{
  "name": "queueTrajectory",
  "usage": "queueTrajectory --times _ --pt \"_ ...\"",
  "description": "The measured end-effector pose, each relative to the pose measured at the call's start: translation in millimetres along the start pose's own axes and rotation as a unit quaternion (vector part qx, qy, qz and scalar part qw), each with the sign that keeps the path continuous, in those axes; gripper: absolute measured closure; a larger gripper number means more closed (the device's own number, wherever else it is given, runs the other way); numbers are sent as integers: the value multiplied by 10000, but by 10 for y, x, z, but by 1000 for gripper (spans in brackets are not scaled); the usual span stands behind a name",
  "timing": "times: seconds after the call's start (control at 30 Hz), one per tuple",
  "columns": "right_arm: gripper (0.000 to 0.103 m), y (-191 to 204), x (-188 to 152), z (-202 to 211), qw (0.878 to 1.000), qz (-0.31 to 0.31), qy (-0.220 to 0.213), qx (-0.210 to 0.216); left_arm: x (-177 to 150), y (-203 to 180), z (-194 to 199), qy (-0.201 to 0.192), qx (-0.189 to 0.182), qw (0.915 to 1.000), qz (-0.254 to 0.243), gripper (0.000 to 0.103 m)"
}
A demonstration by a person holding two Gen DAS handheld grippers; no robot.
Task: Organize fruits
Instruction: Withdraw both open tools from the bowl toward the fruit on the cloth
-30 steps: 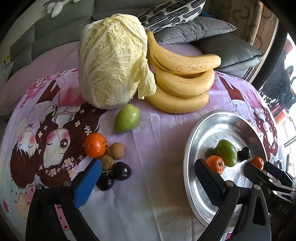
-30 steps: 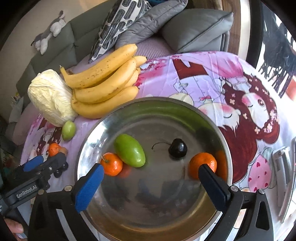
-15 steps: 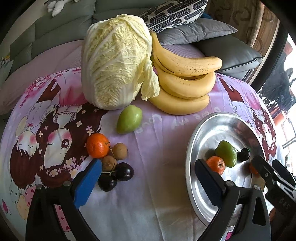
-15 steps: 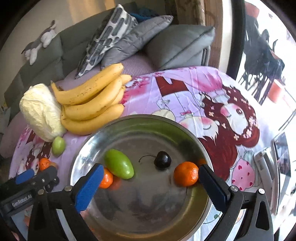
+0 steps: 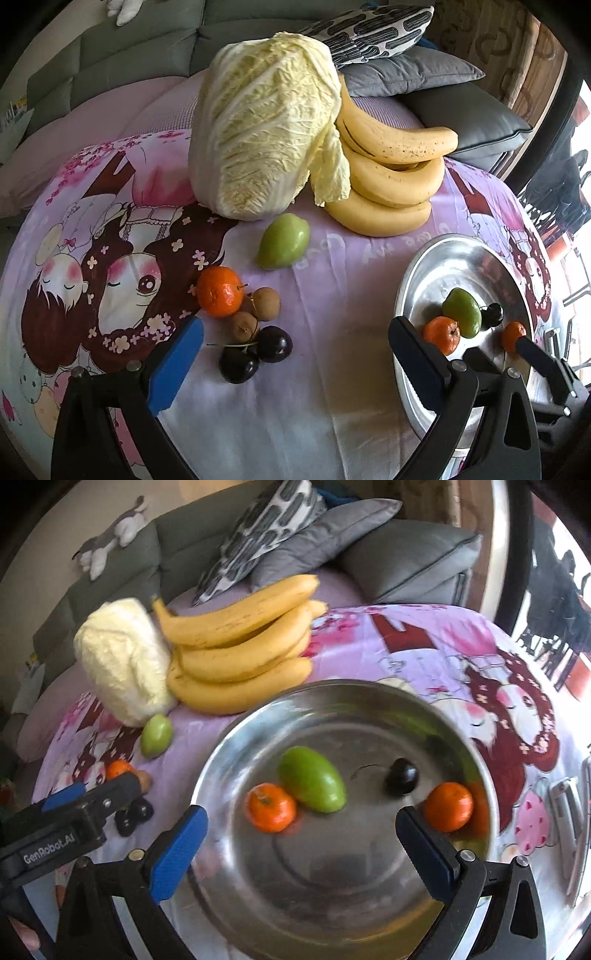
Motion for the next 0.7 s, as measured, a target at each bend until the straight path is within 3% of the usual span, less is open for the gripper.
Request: queueTrajectory --times 0.1,0.27,0.43,0.7 --pt "0 157 -24 0 9998 166 -3 103 13 34 15 -3 -86 10000 24 3" --pt "0 314 -63 -56 9997 230 38 92 40 164 53 -85 86 9999 41 3" --pt "0 409 -86 -128 9995 260 122 143 53 327 13 117 -149 9987 464 3" --pt "0 540 -100 -119 9988 390 143 252 32 448 -67 377 -127 9972 637 3"
Point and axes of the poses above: each gripper's, at about its wrist camera, not at the fingertips, and z roughly against the way its jaws point, y to its left, x to its top, the point moved 3 cm from there along -z, roughly the way its jaws point, and after that the axes turned 11 degrees about -y, right-handed, at the moved point
